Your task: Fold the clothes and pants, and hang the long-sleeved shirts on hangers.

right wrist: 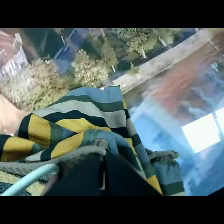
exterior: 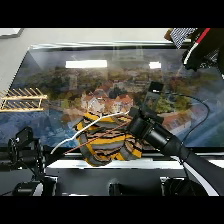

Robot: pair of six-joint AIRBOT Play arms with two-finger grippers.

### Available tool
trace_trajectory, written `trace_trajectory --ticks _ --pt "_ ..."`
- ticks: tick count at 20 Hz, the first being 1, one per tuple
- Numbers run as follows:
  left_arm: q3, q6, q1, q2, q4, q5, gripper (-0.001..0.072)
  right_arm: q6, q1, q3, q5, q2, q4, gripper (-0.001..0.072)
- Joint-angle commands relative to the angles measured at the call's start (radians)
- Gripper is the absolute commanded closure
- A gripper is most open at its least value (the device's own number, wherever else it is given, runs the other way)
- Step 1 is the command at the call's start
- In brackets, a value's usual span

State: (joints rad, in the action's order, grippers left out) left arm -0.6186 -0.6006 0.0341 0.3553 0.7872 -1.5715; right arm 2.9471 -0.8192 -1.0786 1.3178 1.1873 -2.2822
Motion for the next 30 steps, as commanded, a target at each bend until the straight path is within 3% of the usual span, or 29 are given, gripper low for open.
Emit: trace_trajectory --ticks 1,9,30 --pt "0.019 0.028 -0.001 0.004 0.001 0.001 0.0675 0.08 0.0 0.0 -0.02 0.0 0.0 0.0682" --pt "0.057 0.177 0.012 0.035 0.002 0.02 0.0675 0.078 0.0 -0.006 0.049 -0.048 0.07 0.0682" --pt "0.057 0.262 -0.027 0.056 -0.001 0.301 0.0675 -0.032 -0.002 -0.026 -0.087 -0.229 0.176 0.0682"
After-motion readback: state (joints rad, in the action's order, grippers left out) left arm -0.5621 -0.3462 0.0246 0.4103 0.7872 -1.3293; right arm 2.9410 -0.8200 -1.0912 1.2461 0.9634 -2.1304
